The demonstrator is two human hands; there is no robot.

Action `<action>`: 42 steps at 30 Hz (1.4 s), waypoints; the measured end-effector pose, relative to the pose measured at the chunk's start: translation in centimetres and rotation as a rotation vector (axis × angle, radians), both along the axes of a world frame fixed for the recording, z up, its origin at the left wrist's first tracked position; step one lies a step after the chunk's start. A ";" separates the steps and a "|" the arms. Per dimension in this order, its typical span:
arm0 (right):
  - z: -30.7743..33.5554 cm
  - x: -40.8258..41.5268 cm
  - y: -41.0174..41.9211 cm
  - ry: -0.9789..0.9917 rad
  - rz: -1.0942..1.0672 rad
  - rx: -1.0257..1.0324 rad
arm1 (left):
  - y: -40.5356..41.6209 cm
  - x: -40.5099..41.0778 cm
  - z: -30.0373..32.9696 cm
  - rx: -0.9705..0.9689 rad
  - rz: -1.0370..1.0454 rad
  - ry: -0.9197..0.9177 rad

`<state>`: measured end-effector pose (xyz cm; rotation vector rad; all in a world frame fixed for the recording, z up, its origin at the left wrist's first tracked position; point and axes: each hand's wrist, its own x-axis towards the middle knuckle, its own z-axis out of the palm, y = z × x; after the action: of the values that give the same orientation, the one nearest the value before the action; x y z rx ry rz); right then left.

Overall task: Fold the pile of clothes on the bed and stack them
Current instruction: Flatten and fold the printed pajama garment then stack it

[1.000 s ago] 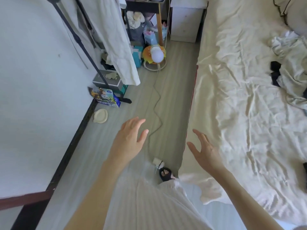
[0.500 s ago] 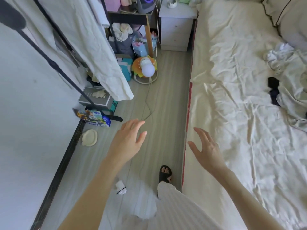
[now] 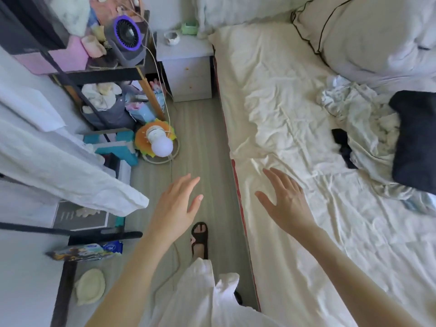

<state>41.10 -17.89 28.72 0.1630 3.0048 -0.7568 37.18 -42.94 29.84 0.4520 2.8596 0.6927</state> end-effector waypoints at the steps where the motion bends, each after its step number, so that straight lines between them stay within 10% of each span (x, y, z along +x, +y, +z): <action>1: -0.2 -1.8 0.1 -0.003 -0.022 0.003 | 0.1 -2.4 -0.3 -0.001 -0.023 -0.003; 26: -6.6 -31.2 15.7 -0.186 -0.581 0.049 | 22.6 -47.0 -6.5 -0.140 -0.780 0.056; 42: -28.7 -42.0 42.5 -0.554 -0.894 0.162 | 45.2 -56.0 -32.7 -0.476 -0.919 -0.239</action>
<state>-0.86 24.63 -0.01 1.4929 2.3536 -0.3698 -18.86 2.24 -2.88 1.3300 2.1131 -0.0952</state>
